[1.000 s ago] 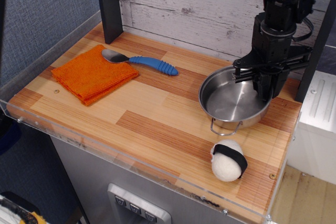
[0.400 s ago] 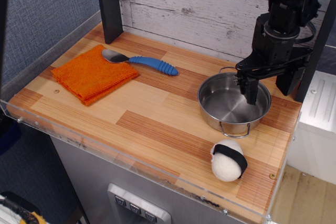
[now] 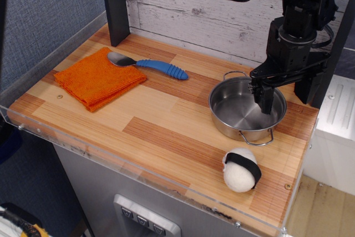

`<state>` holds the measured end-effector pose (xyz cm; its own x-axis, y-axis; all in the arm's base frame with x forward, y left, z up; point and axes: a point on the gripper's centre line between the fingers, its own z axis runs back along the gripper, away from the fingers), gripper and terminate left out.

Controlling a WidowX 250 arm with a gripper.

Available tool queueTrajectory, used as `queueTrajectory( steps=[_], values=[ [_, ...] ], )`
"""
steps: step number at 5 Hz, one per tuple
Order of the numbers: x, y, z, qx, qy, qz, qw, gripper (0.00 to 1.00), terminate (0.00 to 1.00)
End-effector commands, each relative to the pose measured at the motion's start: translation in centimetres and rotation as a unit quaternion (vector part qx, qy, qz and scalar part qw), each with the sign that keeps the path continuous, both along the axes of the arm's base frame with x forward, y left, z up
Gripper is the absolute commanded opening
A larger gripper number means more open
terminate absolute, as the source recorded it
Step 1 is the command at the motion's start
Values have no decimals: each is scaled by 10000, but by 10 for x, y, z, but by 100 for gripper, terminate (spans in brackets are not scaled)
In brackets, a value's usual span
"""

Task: Pick up the pot and place it behind the egg

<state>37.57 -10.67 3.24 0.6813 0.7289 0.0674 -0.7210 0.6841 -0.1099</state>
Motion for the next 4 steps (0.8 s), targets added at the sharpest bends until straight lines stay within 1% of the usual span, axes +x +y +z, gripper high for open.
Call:
queueTrajectory(
  steps=[1, 2, 3, 4],
  values=[
    [-11, -2, 70, -496, -672, 238, 9962, 100, 0],
    [-27, -1, 97, -554, -882, 336, 9940, 100, 0],
    [-47, 9, 126, -501, -1131, 485, 9911, 100, 0],
    [-66, 22, 143, -462, -1248, 705, 9886, 100, 0]
  ],
)
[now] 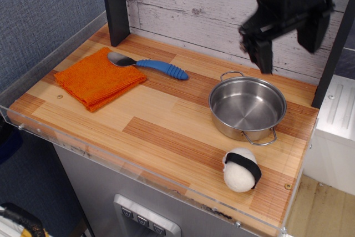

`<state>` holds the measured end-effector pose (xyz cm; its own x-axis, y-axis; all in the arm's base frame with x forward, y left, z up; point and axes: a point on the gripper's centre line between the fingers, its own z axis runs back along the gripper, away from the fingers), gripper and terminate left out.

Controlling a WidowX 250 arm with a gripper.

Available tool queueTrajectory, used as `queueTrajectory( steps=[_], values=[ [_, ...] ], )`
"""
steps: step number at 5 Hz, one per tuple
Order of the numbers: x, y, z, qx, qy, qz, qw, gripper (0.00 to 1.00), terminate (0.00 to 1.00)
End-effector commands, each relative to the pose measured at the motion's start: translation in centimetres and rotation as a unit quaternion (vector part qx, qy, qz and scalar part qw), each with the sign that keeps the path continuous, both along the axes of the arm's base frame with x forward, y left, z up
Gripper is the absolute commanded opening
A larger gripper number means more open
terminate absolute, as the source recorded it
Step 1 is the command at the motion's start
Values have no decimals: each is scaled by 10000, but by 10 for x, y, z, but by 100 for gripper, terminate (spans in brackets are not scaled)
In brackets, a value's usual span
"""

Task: Pick up the pot and place it behind the egg

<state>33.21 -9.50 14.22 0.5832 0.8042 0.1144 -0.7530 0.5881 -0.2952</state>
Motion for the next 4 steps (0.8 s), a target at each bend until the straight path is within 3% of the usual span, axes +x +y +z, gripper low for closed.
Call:
queueTrajectory(
  steps=[1, 3, 4],
  values=[
    [-33, 24, 44, 25, -437, 361, 9984, 100, 0],
    [-37, 31, 50, -31, -474, 508, 9976, 100, 0],
    [-37, 31, 50, -31, -474, 508, 9976, 100, 100]
  ],
)
